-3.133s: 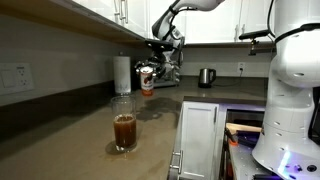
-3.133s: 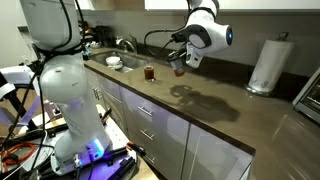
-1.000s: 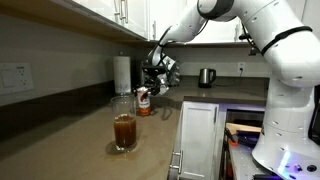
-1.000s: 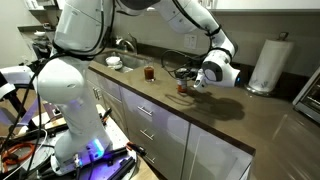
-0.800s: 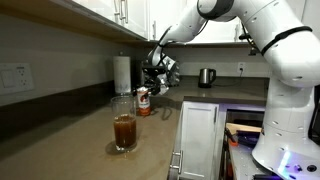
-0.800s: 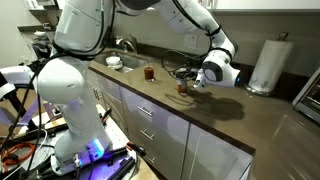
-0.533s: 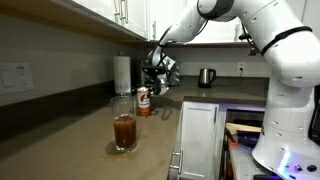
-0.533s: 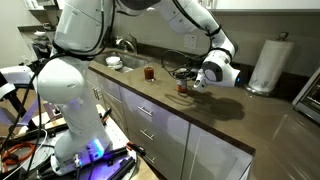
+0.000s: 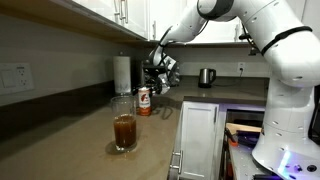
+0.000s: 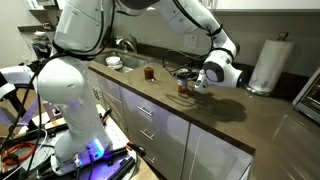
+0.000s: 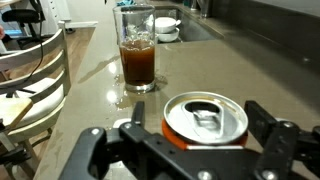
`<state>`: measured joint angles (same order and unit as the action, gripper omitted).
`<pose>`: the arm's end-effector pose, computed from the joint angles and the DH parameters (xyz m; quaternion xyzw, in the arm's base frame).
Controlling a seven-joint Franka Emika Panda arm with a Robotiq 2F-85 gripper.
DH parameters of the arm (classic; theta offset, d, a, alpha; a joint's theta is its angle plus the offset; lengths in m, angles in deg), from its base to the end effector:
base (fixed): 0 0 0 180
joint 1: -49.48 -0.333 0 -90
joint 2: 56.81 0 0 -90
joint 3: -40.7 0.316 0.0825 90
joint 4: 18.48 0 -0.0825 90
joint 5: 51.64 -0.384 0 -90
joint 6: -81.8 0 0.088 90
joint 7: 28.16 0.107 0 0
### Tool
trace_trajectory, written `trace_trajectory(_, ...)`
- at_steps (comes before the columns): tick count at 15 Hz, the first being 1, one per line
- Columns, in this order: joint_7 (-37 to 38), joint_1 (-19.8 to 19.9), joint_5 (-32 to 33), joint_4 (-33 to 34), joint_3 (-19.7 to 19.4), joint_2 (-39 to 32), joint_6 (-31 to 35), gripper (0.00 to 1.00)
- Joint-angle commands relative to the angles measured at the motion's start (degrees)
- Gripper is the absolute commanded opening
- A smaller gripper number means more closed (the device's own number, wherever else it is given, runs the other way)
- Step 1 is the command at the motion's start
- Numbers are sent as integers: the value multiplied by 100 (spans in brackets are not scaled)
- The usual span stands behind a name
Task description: Pour the contents of the can into the glass
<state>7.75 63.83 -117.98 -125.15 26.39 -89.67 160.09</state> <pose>0.5442 -0.1600 0.2278 -0.5430 0.5641 0.4459 0.4337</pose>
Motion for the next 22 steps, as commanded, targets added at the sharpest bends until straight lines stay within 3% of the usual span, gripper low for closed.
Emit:
trace_trajectory(1,332,-73,104,-101,-123,205,130,100)
trace_trajectory(11,1026,-245,785,-463,-346,874,764,100)
trace_trajectory(22,2570,-659,2481,-1321,-190,2520,1715,100)
